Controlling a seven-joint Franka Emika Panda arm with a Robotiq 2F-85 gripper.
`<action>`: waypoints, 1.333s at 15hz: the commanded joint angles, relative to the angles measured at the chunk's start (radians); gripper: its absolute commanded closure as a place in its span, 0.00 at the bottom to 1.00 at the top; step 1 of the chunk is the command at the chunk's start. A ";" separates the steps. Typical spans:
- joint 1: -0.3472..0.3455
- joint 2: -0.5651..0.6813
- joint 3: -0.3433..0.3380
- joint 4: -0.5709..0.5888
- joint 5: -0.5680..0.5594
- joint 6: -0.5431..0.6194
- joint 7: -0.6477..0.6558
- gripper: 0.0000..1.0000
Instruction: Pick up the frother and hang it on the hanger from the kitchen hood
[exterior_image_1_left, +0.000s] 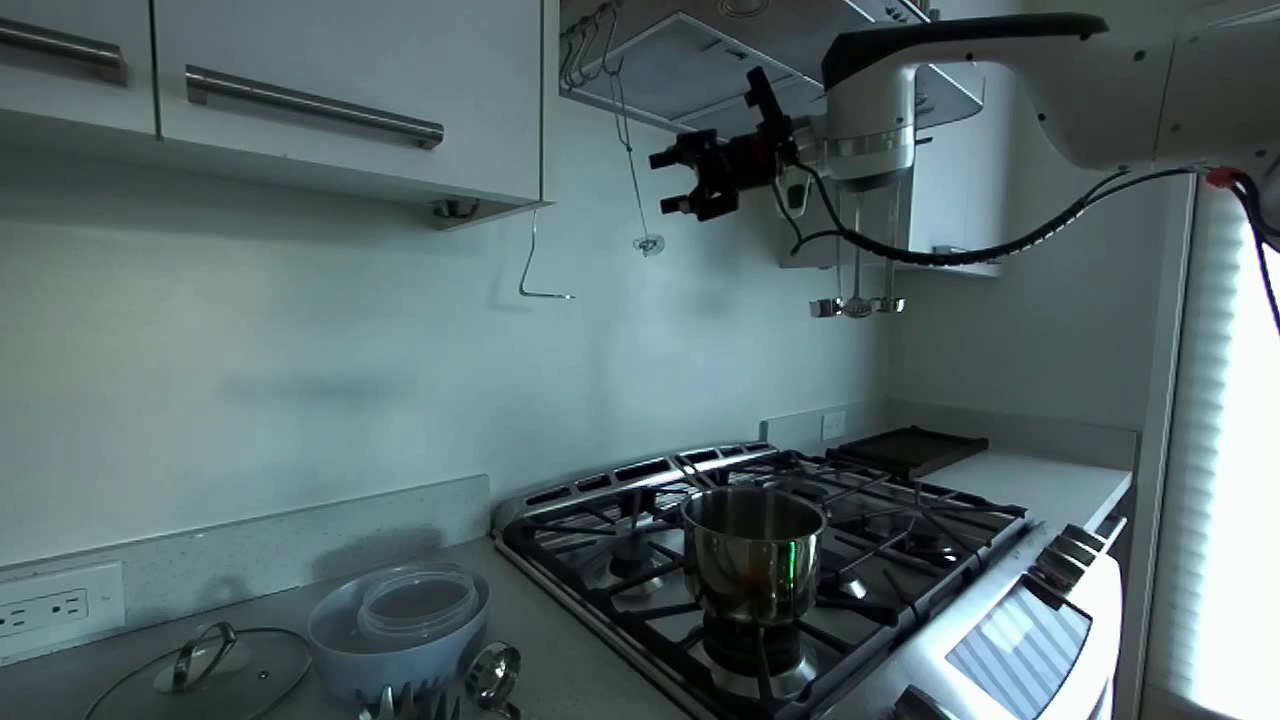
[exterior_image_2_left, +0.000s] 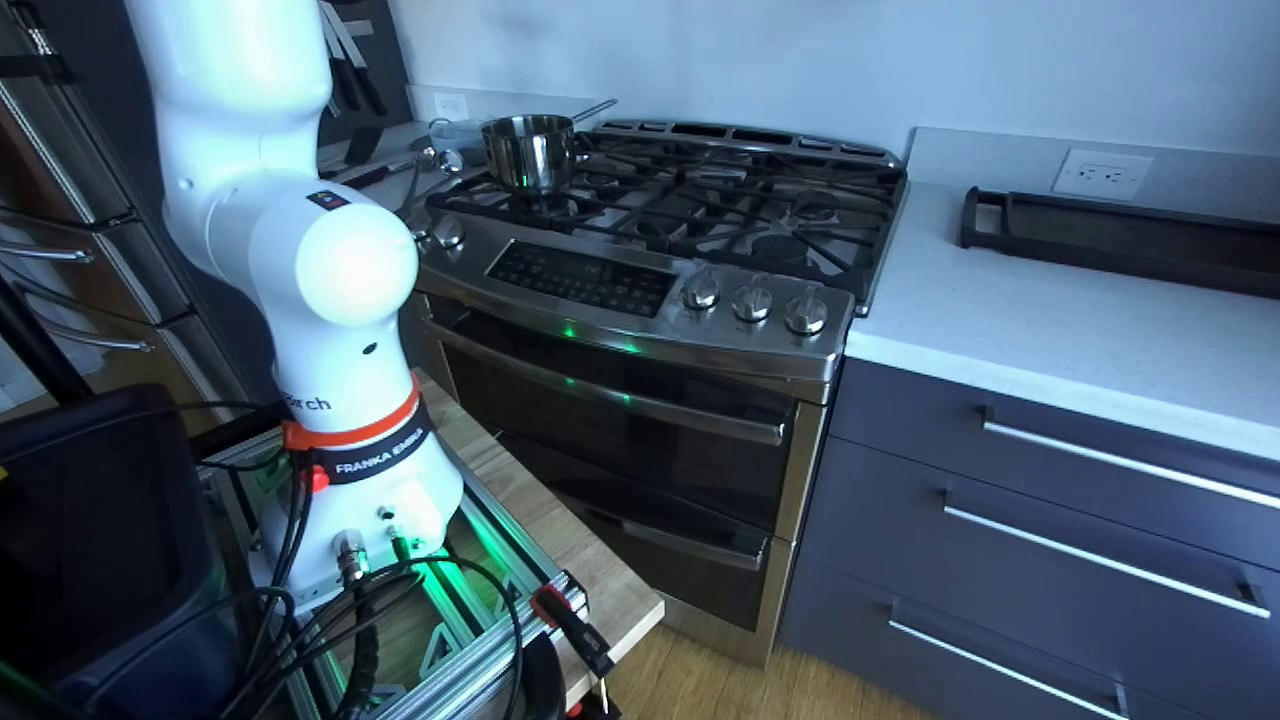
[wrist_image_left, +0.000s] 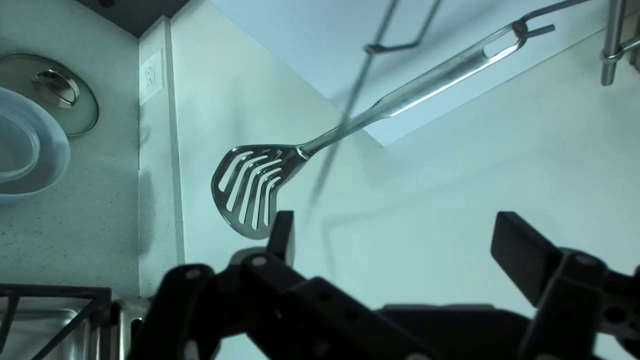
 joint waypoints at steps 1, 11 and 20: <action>-0.007 -0.025 -0.016 -0.024 -0.069 -0.007 0.039 0.00; -0.052 -0.119 -0.077 -0.134 -0.226 -0.215 -0.004 0.00; -0.082 -0.239 -0.082 -0.288 -0.305 -0.143 -0.321 0.00</action>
